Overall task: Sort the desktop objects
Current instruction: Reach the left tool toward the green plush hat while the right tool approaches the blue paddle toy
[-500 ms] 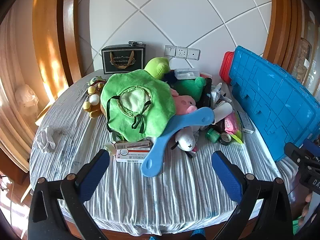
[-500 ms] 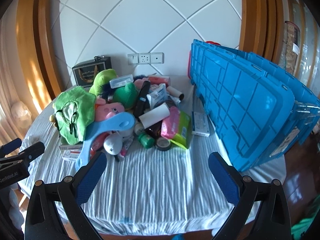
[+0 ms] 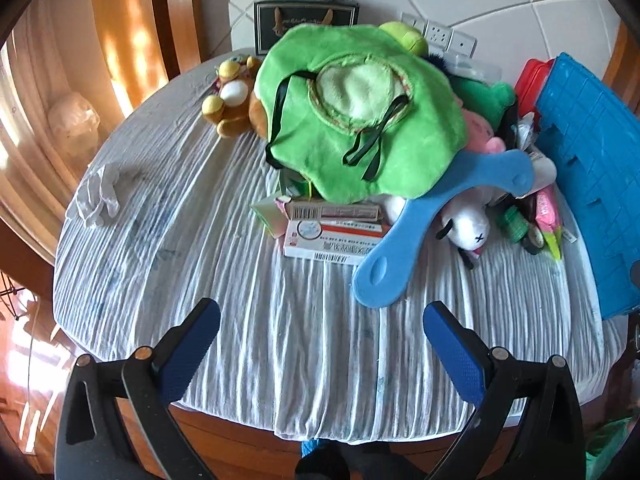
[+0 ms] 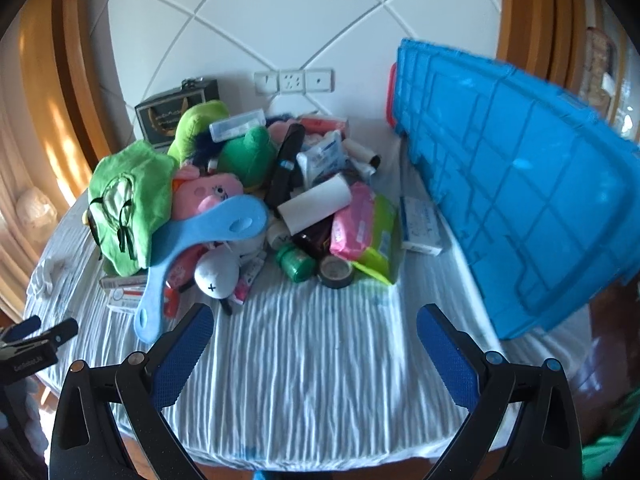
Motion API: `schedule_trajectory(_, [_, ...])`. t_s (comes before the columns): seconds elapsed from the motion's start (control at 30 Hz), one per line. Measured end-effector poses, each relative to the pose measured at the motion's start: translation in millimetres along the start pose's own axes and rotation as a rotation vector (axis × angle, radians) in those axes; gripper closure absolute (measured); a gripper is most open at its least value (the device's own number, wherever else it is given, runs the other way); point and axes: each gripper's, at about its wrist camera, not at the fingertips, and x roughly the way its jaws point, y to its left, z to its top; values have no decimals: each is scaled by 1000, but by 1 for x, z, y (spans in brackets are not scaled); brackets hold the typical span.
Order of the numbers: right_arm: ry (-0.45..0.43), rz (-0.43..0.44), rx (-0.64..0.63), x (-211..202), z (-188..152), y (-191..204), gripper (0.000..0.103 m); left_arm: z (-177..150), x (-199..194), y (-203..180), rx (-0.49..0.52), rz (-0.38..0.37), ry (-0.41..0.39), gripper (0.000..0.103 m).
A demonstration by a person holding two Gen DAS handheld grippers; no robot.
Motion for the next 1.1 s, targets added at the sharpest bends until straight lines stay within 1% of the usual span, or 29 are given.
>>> schedule_trajectory(0.07, [34, 30, 1, 18, 4, -2, 0, 3, 14, 0, -19, 7, 42, 0])
schedule_trajectory(0.2, [81, 74, -13, 55, 18, 1, 0, 11, 35, -9, -29, 38, 80, 0])
schedule_trajectory(0.27, [103, 100, -30, 69, 25, 5, 0, 15, 44, -14, -33, 40, 81, 0])
schedule_trajectory(0.33, [133, 139, -55, 85, 29, 10, 0, 19, 49, -17, -33, 60, 69, 0])
schedule_trajectory(0.4, [166, 188, -80, 99, 32, 18, 0, 24, 52, -14, -37, 110, 68, 0])
schedule_trajectory(0.5, [202, 246, -102, 119, 33, 29, 0, 32, 52, -3, -39, 164, 62, 2])
schedule_trajectory(0.57, [222, 281, -100, 128, 34, 35, 0, 39, 54, 3, -15, 194, 58, 5])
schedule_trajectory(0.67, [243, 318, -116, 134, 37, 51, 0, 55, 59, 6, 38, 195, 45, 5])
schedule_trajectory(0.73, [243, 326, -142, 135, 38, 60, 0, 65, 65, 7, 66, 166, 46, 5])
schedule_trajectory(0.8, [241, 321, -161, 135, 39, 71, 3, 75, 75, 5, 119, 127, 51, 5])
schedule_trajectory(0.83, [243, 319, -162, 136, 40, 75, 9, 79, 81, 2, 154, 107, 59, 5])
schedule_trajectory(0.87, [248, 317, -158, 137, 39, 81, 17, 83, 87, -1, 196, 83, 67, 5])
schedule_trajectory(0.9, [254, 312, -154, 139, 38, 84, 20, 86, 93, -4, 231, 62, 76, 5])
schedule_trajectory(0.93, [261, 308, -145, 142, 37, 89, 27, 88, 98, -7, 269, 36, 85, 7])
schedule_trajectory(0.97, [269, 300, -133, 143, 35, 95, 30, 90, 104, -9, 309, 3, 92, 10])
schedule_trajectory(1.0, [274, 291, -119, 144, 34, 100, 30, 90, 110, -11, 355, -31, 99, 12])
schedule_trajectory(1.03, [276, 283, -103, 145, 33, 105, 30, 91, 115, -13, 507, -118, 109, 17])
schedule_trajectory(1.07, [277, 273, -88, 146, 32, 110, 30, 91, 121, -15, 537, -149, 125, 22])
schedule_trajectory(1.1, [278, 259, -70, 145, 30, 117, 30, 90, 126, -16, 559, -179, 143, 22])
